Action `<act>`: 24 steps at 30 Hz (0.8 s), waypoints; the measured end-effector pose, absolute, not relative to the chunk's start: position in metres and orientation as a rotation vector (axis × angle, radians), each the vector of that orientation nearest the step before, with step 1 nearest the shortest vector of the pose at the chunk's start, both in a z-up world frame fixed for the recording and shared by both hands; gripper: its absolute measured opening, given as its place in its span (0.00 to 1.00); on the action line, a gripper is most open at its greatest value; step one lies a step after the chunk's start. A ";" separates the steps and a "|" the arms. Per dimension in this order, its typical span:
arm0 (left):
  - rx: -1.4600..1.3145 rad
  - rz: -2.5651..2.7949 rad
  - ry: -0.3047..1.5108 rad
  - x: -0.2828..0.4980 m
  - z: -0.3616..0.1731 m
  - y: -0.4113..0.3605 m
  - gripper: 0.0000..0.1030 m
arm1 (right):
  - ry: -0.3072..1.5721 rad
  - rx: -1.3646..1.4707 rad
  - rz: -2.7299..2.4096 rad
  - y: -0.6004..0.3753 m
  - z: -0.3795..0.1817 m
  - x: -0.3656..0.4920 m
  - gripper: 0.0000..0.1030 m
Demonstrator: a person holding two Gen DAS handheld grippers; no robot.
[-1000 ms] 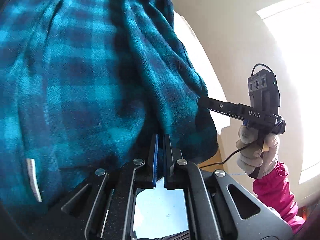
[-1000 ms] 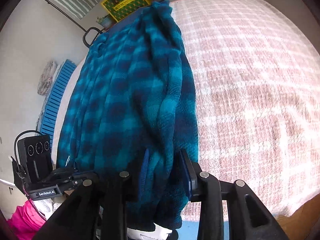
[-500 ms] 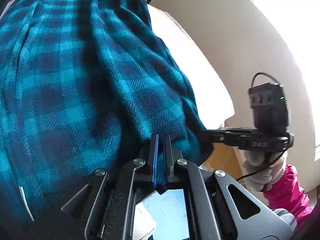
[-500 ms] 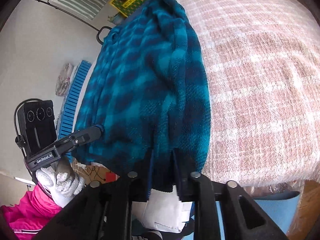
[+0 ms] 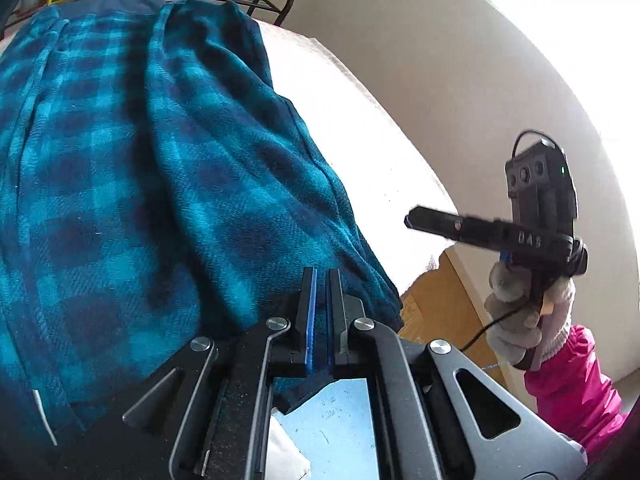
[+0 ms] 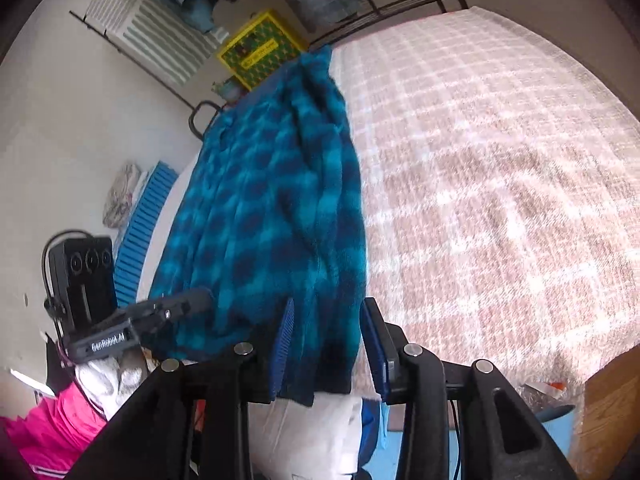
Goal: Fold large clothes
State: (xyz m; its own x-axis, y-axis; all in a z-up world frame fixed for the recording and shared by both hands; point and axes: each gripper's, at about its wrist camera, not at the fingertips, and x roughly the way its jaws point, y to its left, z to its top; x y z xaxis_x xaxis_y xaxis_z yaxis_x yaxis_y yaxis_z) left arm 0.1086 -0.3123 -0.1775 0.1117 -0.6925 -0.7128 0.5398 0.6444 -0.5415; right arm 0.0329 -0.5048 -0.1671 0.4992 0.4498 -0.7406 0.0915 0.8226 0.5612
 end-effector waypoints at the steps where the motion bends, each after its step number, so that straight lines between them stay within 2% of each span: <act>1: -0.152 -0.911 1.155 0.107 -0.183 -0.318 0.00 | 1.032 0.588 0.223 -0.509 -0.167 0.040 0.43; 2: -0.148 -0.912 1.171 0.106 -0.190 -0.320 0.00 | 1.031 0.591 0.222 -0.512 -0.169 0.046 0.45; 4: -0.133 -0.904 1.206 0.104 -0.207 -0.327 0.00 | 1.037 0.618 0.243 -0.517 -0.176 0.055 0.61; 7: -0.173 -0.935 1.187 0.102 -0.222 -0.328 0.00 | 1.077 0.640 0.250 -0.510 -0.194 0.058 0.62; 11: -0.209 -0.960 1.200 0.104 -0.208 -0.317 0.00 | 1.102 0.652 0.296 -0.496 -0.213 0.050 0.60; 13: -0.239 -0.934 1.141 0.106 -0.195 -0.307 0.00 | 1.096 0.644 0.315 -0.489 -0.213 0.047 0.60; 14: -0.249 -0.922 1.100 0.107 -0.187 -0.302 0.00 | 1.100 0.643 0.320 -0.484 -0.214 0.046 0.57; 16: -0.235 -0.886 1.047 0.112 -0.178 -0.300 0.00 | 1.137 0.626 0.336 -0.475 -0.216 0.045 0.32; 17: -0.227 -0.870 1.049 0.116 -0.179 -0.302 0.00 | 1.142 0.608 0.325 -0.472 -0.216 0.045 0.29; 19: -0.223 -0.858 1.110 0.128 -0.192 -0.308 0.00 | 1.155 0.599 0.314 -0.468 -0.215 0.046 0.13; 21: -0.183 -0.830 1.186 0.134 -0.215 -0.317 0.00 | 1.169 0.618 0.288 -0.468 -0.212 0.048 0.10; 22: -0.214 -0.834 1.167 0.132 -0.221 -0.312 0.00 | 1.173 0.615 0.276 -0.468 -0.209 0.049 0.09; 24: -0.206 -0.840 1.182 0.133 -0.217 -0.309 0.00 | 1.171 0.578 0.264 -0.462 -0.196 0.052 0.08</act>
State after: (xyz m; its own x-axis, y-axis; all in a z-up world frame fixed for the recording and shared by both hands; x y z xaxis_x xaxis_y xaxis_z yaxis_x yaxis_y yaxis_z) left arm 0.1333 -0.3091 -0.2169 0.1238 -0.6715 -0.7306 0.4687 0.6885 -0.5534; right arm 0.0519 -0.4621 -0.1963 0.3798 0.4842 -0.7883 0.0988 0.8260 0.5549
